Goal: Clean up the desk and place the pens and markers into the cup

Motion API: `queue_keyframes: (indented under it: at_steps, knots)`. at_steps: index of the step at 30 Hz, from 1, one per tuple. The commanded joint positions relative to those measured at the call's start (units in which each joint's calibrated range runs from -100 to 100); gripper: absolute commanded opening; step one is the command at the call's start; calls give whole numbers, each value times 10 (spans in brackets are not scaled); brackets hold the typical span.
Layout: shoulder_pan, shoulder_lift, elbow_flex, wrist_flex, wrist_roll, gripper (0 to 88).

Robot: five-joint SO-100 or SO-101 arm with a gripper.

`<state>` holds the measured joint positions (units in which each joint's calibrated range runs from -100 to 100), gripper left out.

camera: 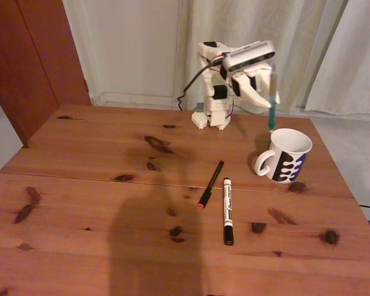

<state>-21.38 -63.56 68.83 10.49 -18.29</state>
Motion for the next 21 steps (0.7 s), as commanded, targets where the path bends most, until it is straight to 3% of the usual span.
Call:
queue_keyframes:
  at_steps: [1, 11, 21]
  knots:
    - [-38, -30, 18, -18, 5, 5]
    - [-128, -63, 64, -18, 5, 5]
    - [-132, -6, 60, -19, 0, 5]
